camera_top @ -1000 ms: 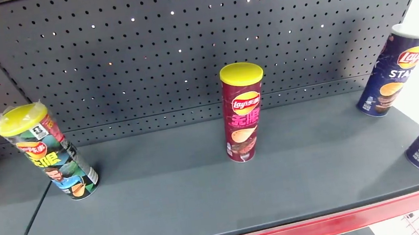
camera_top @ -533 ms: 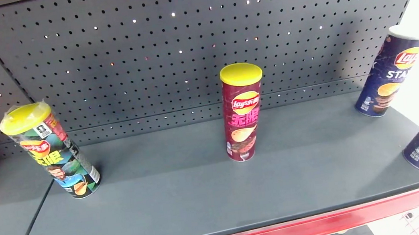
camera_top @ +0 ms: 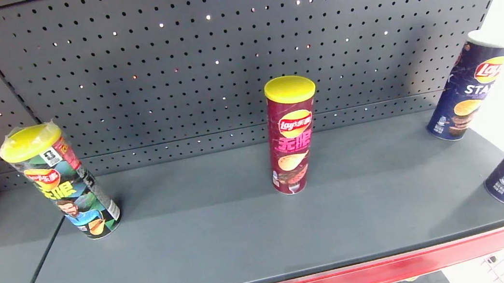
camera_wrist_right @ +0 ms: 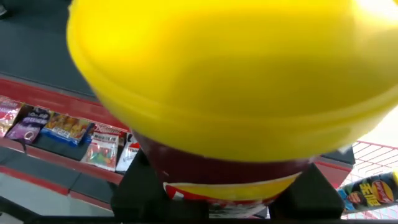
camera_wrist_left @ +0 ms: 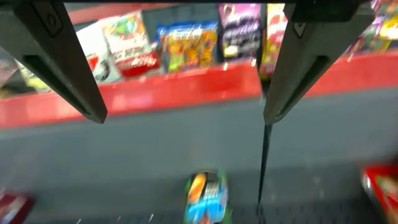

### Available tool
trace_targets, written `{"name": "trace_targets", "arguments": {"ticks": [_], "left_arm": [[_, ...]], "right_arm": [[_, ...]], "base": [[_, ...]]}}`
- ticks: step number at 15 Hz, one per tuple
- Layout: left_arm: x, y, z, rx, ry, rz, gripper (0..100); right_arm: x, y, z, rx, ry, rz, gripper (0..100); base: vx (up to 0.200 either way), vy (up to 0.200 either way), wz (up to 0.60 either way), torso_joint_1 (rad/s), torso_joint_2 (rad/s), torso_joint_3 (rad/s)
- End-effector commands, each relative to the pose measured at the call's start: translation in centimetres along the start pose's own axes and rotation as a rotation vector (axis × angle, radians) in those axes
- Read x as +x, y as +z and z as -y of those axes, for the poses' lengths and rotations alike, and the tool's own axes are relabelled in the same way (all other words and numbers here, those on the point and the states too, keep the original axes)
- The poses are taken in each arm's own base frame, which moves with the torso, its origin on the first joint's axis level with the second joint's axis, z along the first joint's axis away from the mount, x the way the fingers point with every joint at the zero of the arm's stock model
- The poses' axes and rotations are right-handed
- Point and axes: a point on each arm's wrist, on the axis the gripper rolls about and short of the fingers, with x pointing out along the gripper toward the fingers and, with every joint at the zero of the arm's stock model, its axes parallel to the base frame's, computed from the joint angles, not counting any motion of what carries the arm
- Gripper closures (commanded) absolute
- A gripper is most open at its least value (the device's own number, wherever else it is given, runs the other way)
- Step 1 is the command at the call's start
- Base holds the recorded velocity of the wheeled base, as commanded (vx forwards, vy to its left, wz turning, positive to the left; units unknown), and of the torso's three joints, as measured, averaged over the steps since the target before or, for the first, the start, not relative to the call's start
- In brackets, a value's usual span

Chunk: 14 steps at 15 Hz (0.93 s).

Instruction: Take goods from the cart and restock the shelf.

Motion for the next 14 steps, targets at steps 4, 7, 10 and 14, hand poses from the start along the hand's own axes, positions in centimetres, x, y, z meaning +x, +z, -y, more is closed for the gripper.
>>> {"name": "trace_targets", "arguments": {"ticks": [4,7,10,14], "left_arm": [[7.5,14.5,0.7,-0.064,-0.482,-0.074,0],[16.1,14.5,3.2,0.008,-0.731,-0.194,0],[22.5,13.9,7.3,0.005,-0.974,-0.198,0],[28.4,13.9,12.5,0.015,-1.099,-0.194,0]], "right_arm": [[2.2,0.2,0.1,0.01,0.061,-0.09,100],[3.0,0.5,0.2,0.011,0.064,-0.083,100],[3.1,0.5,0.2,0.012,0.064,-0.089,100],[2.9,0.8,0.2,0.022,0.056,-0.074,100]], "base": [[0.0,0.0,0.0,0.0,0.0,0.0],[0.0,0.0,0.0,0.0,0.0,0.0],[0.0,0.0,0.0,0.0,0.0,0.0],[0.0,0.0,0.0,0.0,0.0,0.0]]}}
